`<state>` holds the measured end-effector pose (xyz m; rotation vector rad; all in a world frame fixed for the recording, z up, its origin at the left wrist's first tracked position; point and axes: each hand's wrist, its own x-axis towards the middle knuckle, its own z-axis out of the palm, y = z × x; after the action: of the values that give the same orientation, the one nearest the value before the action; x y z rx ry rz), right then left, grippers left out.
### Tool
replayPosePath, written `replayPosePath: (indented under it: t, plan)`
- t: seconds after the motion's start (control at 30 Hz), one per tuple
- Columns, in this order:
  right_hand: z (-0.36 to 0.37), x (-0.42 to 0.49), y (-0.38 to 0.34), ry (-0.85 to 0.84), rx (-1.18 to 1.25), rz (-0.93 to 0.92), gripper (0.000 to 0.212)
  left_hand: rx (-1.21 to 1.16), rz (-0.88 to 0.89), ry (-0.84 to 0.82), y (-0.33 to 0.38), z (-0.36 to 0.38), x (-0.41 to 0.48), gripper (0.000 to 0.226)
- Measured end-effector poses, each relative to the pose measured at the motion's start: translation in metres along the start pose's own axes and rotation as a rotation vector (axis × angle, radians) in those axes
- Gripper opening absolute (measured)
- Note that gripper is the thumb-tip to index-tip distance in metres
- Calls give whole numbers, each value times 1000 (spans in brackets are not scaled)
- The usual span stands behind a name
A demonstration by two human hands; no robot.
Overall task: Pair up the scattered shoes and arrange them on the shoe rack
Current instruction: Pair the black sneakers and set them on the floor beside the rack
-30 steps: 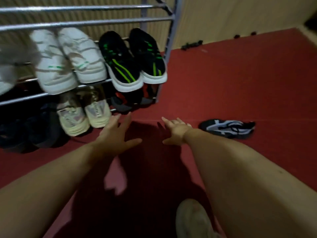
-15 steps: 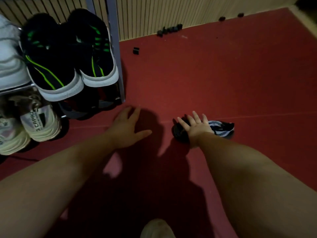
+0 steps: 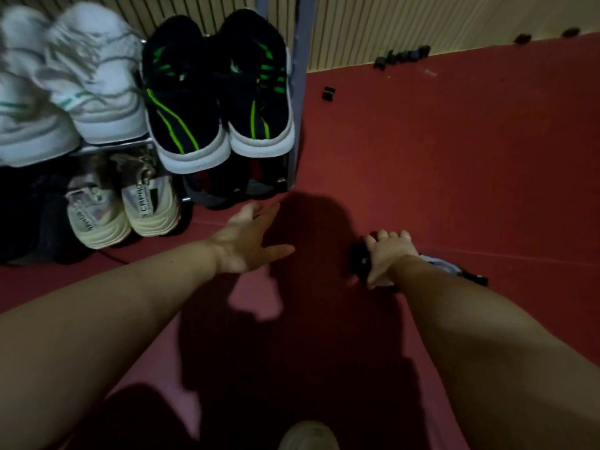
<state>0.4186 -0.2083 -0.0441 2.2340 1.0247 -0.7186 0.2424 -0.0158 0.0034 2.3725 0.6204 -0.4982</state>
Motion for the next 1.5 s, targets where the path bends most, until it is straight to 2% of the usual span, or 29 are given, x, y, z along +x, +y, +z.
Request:
replayPosePath:
  t: [0.07, 0.17, 0.3, 0.43, 0.47, 0.53, 0.57, 0.6, 0.67, 0.73, 0.8, 0.97, 1.17, 1.23, 1.3, 1.37, 1.43, 1.5]
  plan:
    - [-19, 0, -27, 18, 59, -55, 100, 15, -26, -37, -15, -2, -11, 90]
    - [-58, 0, -72, -32, 271, -122, 109, 15, -88, -114, -49, -3, -37, 96]
    - [-96, -12, -149, -32, 504, -268, 116, -159, -270, -209, -107, -10, -85, 105]
    - [-117, -31, -244, -66, 751, -466, 107, -352, -368, -164, -162, -17, -138, 111]
    - [-118, -33, -267, -88, 826, -508, 103, -406, -381, -178, -175, -17, -152, 114]
    - [-129, -53, -306, -141, 973, -575, 70, -531, -386, -222, -198, -14, -179, 128]
    - [-136, -62, -323, -177, 1058, -613, 55, -602, -391, -241, -209, -12, -190, 130]
    - [-143, -71, -339, -218, 1139, -651, 49, -672, -395, -254, -219, -11, -201, 121]
    - [-157, -89, -367, -279, 1228, -700, 61, -802, -384, -296, -235, -14, -223, 100]
    - [-170, -103, -395, -261, 1205, -706, 81, -905, -326, -295, -253, -20, -242, 104]
    - [-180, -115, -422, -179, 1124, -729, 89, -1034, -258, -221, -275, -24, -255, 106]
    - [-218, -151, -484, -85, 1126, -790, 94, -1452, -110, -14, -311, -49, -302, 88]
    - [-263, -198, -554, -99, 1124, -926, 92, -1537, 13, 347, -367, -87, -366, 94]
    - [-268, -206, -573, -147, 1117, -933, 99, -1609, 38, 518, -394, -96, -389, 92]
    - [-269, -211, -587, -191, 1033, -913, 114, -1692, 107, 654, -419, -107, -414, 77]
    - [-269, -216, -603, -207, 911, -923, 117, -1761, 210, 744, -438, -122, -440, 65]
    - [-273, -223, -624, -231, 858, -1013, 114, -1773, 290, 792, -450, -138, -462, 61]
    - [-275, -232, -654, -289, 818, -1118, 122, -1778, 324, 812, -461, -154, -475, 59]
